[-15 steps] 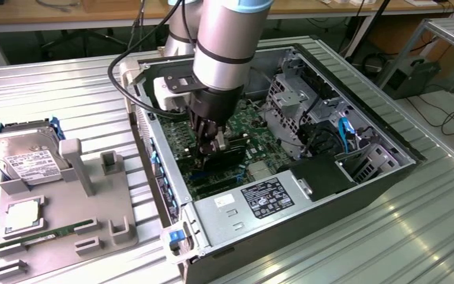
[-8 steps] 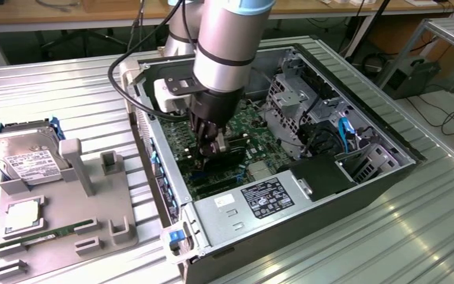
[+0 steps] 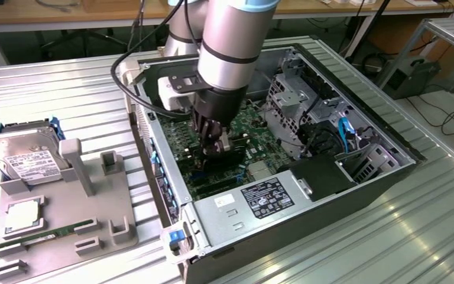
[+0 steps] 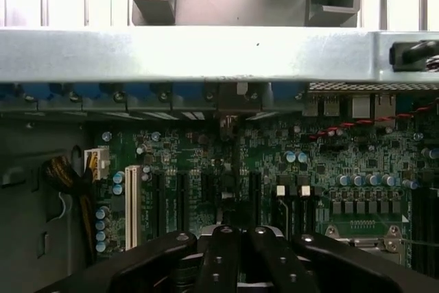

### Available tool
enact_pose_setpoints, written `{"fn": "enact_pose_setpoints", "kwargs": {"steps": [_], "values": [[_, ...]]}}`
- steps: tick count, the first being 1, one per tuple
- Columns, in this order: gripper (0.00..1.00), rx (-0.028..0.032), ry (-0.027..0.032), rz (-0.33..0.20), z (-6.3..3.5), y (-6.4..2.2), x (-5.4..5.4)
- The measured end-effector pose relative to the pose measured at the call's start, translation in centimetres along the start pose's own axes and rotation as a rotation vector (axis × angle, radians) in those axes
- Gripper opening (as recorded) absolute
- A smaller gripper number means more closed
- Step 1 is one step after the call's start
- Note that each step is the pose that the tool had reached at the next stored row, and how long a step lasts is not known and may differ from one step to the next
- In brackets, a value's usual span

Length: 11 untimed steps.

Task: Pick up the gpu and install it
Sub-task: 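Press down on the gpu until it lock into place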

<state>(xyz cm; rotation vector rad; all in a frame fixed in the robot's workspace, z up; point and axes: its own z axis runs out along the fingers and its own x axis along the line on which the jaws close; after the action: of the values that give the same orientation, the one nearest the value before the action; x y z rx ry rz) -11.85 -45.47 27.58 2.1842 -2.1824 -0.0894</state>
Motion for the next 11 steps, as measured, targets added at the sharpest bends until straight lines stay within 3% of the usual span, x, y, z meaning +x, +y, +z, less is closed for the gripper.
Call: {"fn": "enact_pose_setpoints", "kwargs": {"steps": [5, 11], "values": [[0.11, -0.0004, 0.0003, 0.000, -1.31, -0.34, 0.0], [0.11, -0.0046, -0.0006, 0.000, -1.69, -2.10, 0.0]]}}
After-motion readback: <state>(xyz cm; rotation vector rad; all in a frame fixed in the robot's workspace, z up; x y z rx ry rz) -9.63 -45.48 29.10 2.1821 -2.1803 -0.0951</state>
